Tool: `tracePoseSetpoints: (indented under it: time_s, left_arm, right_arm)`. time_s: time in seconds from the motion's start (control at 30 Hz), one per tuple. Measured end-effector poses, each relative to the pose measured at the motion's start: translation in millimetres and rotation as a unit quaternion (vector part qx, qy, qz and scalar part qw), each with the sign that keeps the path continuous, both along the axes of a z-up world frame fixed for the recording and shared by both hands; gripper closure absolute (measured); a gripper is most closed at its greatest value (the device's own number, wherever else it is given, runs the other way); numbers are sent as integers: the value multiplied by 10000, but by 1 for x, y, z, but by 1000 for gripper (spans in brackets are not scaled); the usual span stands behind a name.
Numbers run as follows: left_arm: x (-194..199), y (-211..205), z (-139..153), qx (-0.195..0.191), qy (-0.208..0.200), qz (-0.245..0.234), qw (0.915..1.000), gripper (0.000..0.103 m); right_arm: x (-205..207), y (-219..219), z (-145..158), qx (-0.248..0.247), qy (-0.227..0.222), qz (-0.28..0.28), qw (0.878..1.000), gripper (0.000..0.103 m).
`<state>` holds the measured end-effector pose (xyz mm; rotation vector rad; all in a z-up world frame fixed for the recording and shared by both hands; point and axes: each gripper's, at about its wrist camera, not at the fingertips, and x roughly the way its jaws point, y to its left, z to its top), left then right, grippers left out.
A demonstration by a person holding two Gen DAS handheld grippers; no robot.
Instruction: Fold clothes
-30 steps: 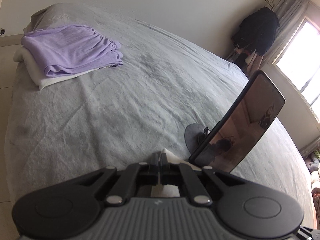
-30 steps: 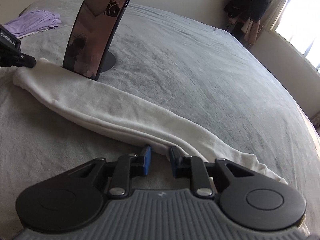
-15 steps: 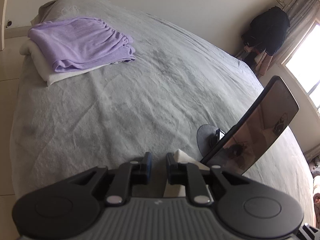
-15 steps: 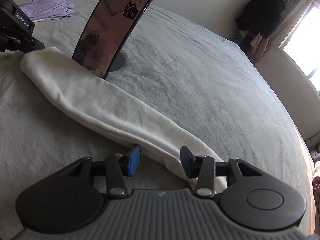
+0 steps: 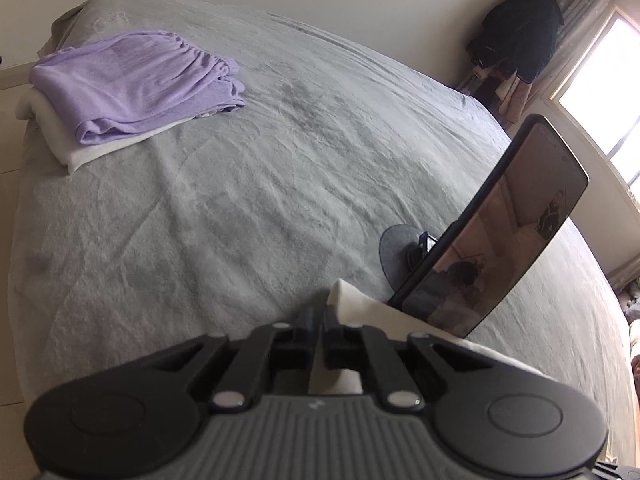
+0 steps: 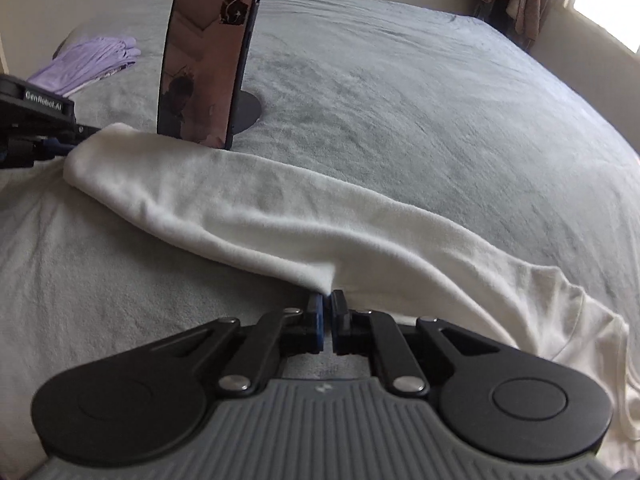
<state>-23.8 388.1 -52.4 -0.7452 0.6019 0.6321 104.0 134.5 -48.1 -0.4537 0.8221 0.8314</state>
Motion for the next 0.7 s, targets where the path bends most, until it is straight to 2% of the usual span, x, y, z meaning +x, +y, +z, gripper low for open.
tracePoseSetpoints:
  time_s: [0.1, 0.17, 0.23, 0.27, 0.3, 0.37, 0.53, 0.7]
  left_arm:
    - [-4, -1, 3, 138, -88, 122, 9998, 103]
    - [-5, -2, 5, 244, -119, 156, 9995, 103]
    - [-5, -2, 6, 363, -116, 132, 9992, 103]
    - [-4, -1, 6, 385, -79, 119, 9992, 103]
    - [-3, 1, 5, 362, -51, 80, 9993, 103]
    - [-2, 5, 4, 290, -48, 17, 9996, 101]
    - [2, 11, 2, 325, -87, -159, 9993, 95]
    - [8, 14, -2, 462, -75, -393, 9981, 95]
  right_arm:
    - [10, -11, 3, 445, 611, -196, 9969, 96]
    - [13, -15, 10, 638, 902, -137, 9938, 95]
    - [15, -17, 22, 840, 990, 16, 9915, 92]
    - [16, -17, 28, 887, 896, 33, 9920, 87]
    - [19, -17, 33, 895, 721, 3, 9934, 69]
    - [25, -15, 41, 880, 385, -68, 9954, 50]
    - [63, -5, 32, 389, -155, -325, 9986, 50]
    - [91, 7, 12, -75, -305, -328, 9990, 50]
